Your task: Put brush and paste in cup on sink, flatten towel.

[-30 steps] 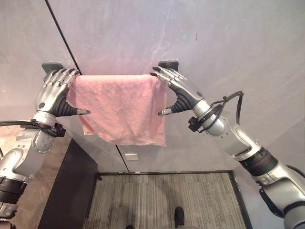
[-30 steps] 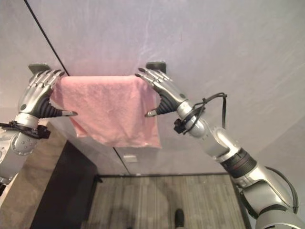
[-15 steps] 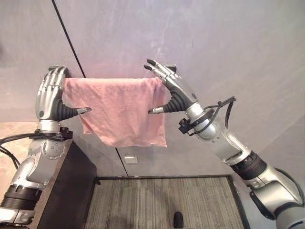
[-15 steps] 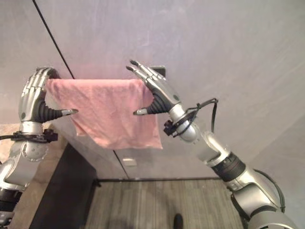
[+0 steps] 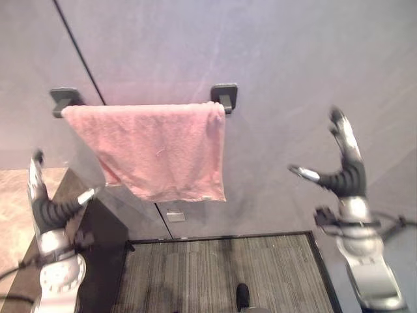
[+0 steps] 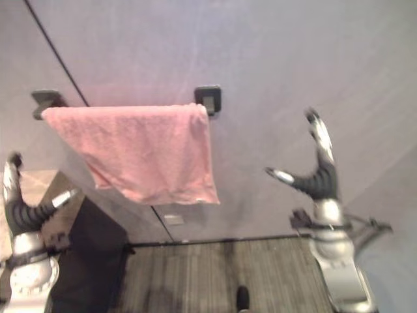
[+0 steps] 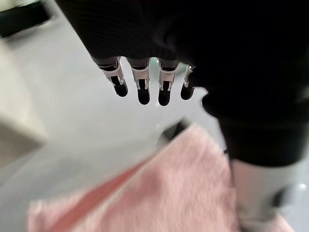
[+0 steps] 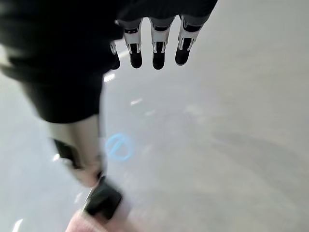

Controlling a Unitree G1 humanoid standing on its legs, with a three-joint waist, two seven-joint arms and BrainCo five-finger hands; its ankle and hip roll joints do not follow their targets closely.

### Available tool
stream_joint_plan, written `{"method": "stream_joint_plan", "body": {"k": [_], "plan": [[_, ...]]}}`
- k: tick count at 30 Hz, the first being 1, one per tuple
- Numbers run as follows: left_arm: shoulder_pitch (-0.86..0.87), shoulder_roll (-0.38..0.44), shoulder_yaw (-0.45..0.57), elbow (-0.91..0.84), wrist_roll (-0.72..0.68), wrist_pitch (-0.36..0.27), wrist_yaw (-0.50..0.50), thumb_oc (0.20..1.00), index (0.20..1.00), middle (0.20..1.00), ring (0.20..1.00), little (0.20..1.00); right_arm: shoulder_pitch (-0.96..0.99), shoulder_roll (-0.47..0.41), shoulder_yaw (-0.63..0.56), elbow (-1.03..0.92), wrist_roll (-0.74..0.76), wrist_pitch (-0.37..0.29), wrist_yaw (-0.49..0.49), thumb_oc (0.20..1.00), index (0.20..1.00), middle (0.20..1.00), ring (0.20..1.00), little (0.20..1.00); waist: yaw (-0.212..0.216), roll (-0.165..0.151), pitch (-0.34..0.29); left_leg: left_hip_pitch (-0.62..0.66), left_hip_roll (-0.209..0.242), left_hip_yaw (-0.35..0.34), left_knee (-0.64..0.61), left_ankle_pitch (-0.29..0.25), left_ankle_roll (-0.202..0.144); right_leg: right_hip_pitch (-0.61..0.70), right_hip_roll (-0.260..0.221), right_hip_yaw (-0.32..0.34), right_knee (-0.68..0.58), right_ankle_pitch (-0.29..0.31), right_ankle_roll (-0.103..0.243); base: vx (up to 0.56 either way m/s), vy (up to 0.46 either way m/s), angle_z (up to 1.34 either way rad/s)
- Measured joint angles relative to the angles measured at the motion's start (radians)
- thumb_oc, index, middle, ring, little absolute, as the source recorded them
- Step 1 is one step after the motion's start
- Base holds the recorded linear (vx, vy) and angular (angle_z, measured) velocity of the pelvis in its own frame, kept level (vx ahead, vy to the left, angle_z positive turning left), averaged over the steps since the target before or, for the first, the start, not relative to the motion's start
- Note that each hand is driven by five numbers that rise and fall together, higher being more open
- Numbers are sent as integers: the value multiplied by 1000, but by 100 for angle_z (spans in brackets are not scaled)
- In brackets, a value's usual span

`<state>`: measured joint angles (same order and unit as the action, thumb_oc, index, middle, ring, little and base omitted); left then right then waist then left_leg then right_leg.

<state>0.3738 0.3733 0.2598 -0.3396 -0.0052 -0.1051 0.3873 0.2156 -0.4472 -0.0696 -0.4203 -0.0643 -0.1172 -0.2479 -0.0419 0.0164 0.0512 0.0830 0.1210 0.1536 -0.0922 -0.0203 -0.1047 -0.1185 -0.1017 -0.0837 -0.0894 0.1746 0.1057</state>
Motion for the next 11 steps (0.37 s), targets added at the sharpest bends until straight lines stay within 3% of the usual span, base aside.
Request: {"method": "stream_joint_plan", "body": {"k": [2, 3, 6, 7, 8, 10, 11], "plan": [[44, -49, -23, 35, -61, -11, -42, 1000, 1000, 1000, 1000, 1000, 112, -2, -13, 58, 15, -3, 26, 1000, 1000, 1000, 1000, 1000, -2, 7, 7, -1, -1, 1, 0, -2, 4, -3, -1, 1, -5, -2, 0, -16, -5, -2], [77, -31, -53, 92, -79, 5, -80, 1000, 1000, 1000, 1000, 1000, 172, -2, -14, 142, 16, 28, 41, 1000, 1000, 1000, 1000, 1000, -12, 8, 16, -3, -1, 2, 0, -2, 4, -10, -1, 1, -5, -2, 1, -38, -13, -4], [82, -30, -117, 267, -132, -9, -116, 1000, 1000, 1000, 1000, 1000, 181, 21, 5, 358, 51, 31, 59, 1000, 1000, 1000, 1000, 1000, -26, 9, 15, -16, 1, 2, -3, -1, 4, -19, -1, -1, -5, -1, 1, -24, -9, 0], [67, -37, -156, 367, -156, 12, -130, 1000, 1000, 1000, 1000, 1000, 175, 21, 24, 444, 64, 60, 64, 1000, 1000, 1000, 1000, 1000, -27, 11, 14, -15, 1, 2, 0, -1, 4, -18, -1, -1, -5, -1, 2, -38, -20, 1], [6, -35, -255, 685, -186, 20, -176, 1000, 1000, 1000, 1000, 1000, 79, 12, 101, 814, 65, 67, 84, 1000, 1000, 1000, 1000, 1000, -26, 9, 14, -14, 3, 0, -4, -1, 4, -12, -1, -6, -5, -1, 2, -36, -23, 6], [-21, -68, -285, 844, -190, 64, -197, 1000, 1000, 1000, 1000, 1000, 14, 38, 128, 1036, 61, 113, 96, 1000, 1000, 1000, 1000, 1000, -19, 7, 28, -15, 3, -4, 0, 0, 2, -11, -2, -10, -5, -2, 2, 1, -14, 7], [-38, -74, -308, 937, -188, 57, -206, 1000, 1000, 1000, 1000, 1000, -36, 43, 171, 1164, 58, 124, 96, 1000, 1000, 1000, 1000, 1000, -16, 5, 28, -13, 5, -5, 1, 1, 2, -10, 1, -10, -5, -3, 3, 6, -10, 5]]}}
